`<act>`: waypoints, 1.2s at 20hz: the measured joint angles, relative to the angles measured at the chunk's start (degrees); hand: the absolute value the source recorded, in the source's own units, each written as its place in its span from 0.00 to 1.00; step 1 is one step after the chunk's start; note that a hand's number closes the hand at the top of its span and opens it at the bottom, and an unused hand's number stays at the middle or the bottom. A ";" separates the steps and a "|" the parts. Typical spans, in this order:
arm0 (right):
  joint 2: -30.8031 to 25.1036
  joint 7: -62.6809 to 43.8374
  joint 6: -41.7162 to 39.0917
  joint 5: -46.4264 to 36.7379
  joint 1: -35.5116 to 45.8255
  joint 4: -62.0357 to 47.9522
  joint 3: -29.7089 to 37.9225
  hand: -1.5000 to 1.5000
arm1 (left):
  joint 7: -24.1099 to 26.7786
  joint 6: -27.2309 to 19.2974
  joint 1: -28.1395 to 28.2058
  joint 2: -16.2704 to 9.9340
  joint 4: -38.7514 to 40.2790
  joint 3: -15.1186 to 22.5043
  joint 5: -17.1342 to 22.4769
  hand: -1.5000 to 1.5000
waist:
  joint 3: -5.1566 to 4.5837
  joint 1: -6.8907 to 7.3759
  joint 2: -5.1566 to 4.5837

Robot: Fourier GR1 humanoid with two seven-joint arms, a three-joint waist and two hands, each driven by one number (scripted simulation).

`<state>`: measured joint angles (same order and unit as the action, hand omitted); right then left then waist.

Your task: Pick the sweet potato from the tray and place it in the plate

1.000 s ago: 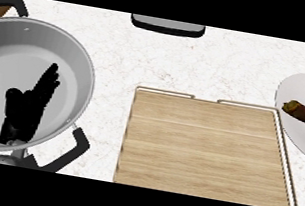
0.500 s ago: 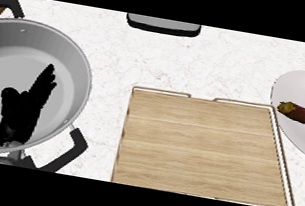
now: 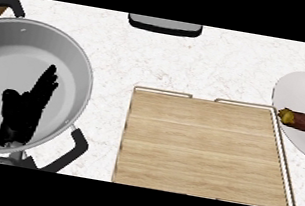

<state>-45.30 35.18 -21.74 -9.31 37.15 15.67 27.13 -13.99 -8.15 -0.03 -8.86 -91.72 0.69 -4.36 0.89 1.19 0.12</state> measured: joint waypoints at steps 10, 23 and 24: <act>0.58 6.07 0.06 -0.63 -1.47 -2.42 -0.38 0.00 | 0.61 0.70 -0.72 0.51 0.76 -0.35 -0.07 0.50 | 0.07 0.56 -0.06; 1.50 7.66 7.14 -2.66 -1.70 -5.13 -1.38 0.00 | 0.59 1.21 -1.66 1.29 1.31 -1.13 -1.38 0.50 | 0.15 0.73 -0.07; 1.52 7.78 7.63 -2.79 -1.84 -5.31 -1.43 0.00 | 0.35 1.25 -1.90 1.31 1.43 -1.24 -1.39 0.50 | 0.18 0.71 -0.05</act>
<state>-43.78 42.96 -14.11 -12.10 35.32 10.35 25.71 -13.64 -6.90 -1.93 -7.54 -90.29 -0.55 -5.75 1.07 1.90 0.07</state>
